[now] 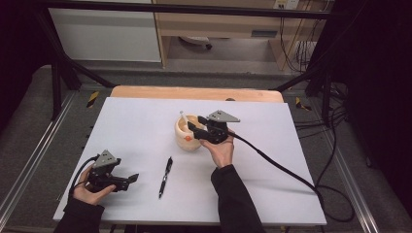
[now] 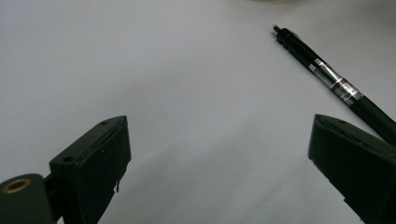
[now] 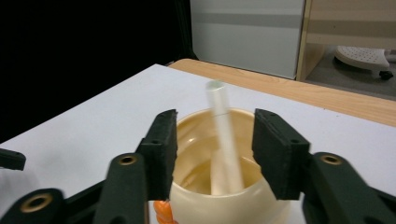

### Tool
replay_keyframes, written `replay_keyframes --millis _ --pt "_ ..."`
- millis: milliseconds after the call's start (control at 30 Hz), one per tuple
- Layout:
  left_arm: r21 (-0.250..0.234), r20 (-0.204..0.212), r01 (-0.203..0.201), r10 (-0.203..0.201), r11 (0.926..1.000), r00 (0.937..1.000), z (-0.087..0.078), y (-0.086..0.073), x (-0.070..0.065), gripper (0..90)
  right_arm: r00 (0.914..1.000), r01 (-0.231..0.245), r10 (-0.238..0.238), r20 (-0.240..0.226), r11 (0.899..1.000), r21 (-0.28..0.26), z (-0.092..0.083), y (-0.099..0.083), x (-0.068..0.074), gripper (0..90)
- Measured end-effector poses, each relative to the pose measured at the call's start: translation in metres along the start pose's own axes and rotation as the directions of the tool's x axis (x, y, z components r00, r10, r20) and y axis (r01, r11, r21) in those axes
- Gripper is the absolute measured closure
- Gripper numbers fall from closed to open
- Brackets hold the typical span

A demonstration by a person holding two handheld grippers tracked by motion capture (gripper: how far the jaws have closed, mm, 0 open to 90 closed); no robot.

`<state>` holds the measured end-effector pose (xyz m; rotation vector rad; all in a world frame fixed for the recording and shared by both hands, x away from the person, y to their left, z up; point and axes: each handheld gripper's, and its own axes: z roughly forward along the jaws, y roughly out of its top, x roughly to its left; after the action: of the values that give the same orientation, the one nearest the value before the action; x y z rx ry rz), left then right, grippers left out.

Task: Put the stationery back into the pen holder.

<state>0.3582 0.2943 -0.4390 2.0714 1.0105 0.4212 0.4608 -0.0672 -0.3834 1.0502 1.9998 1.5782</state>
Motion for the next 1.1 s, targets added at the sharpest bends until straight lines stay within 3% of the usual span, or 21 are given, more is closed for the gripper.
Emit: replay_keyframes --millis 167,467,800,1100 --pt "0.005 0.005 0.008 -0.008 1.0000 1.0000 0.001 0.000 0.000 5.8 0.9997 -0.016 0.017 -0.016 0.999 0.046 -0.013 0.008 -0.002 27.1" --pt "0.021 0.014 0.011 -0.012 0.9997 0.9998 0.001 0.000 -0.001 2.7 0.9992 0.014 -0.008 -0.039 0.990 0.140 -0.037 0.011 -0.009 7.4" --pt "0.055 0.002 0.021 -0.021 0.9983 0.9998 0.005 0.003 -0.006 1.2 0.9987 0.044 -0.038 -0.034 0.978 0.205 -0.070 -0.002 -0.020 1.1" --pt "0.055 0.010 0.008 -0.009 0.9984 0.9999 0.003 0.008 -0.011 1.3 0.9992 0.036 -0.031 -0.025 0.969 0.244 -0.093 -0.025 -0.033 1.0"
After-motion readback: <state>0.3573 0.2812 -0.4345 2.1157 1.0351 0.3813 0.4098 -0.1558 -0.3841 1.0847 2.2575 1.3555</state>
